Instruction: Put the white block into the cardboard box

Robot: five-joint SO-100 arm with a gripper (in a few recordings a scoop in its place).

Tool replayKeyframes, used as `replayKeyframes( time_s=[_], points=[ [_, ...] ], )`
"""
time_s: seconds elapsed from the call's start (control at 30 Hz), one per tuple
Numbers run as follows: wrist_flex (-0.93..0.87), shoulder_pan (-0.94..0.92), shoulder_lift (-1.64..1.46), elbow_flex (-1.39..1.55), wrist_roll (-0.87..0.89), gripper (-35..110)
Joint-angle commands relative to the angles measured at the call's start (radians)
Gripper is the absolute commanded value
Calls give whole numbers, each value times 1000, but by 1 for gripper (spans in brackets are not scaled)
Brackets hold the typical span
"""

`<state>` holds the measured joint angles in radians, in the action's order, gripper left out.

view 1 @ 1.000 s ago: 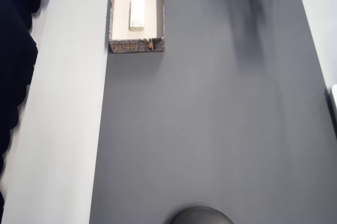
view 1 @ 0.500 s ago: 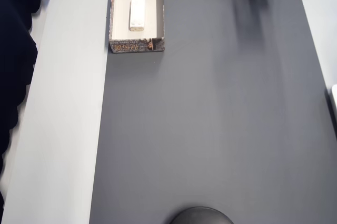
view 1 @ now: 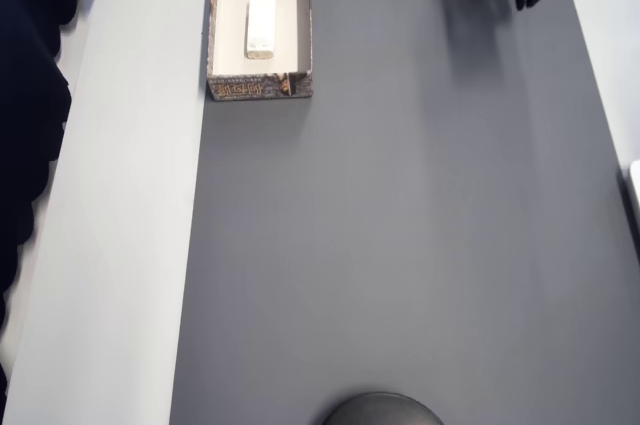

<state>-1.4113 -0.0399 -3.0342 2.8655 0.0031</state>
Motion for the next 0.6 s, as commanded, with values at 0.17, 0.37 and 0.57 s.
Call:
replayKeyframes(
  time_s=[0.17, 0.37, 0.57],
  points=[
    [58, -31, -57, 34, 49, -2],
    [100, -15, -146, 107, 44, -2],
    [100, -8, -164, 129, 37, -2]
  ],
)
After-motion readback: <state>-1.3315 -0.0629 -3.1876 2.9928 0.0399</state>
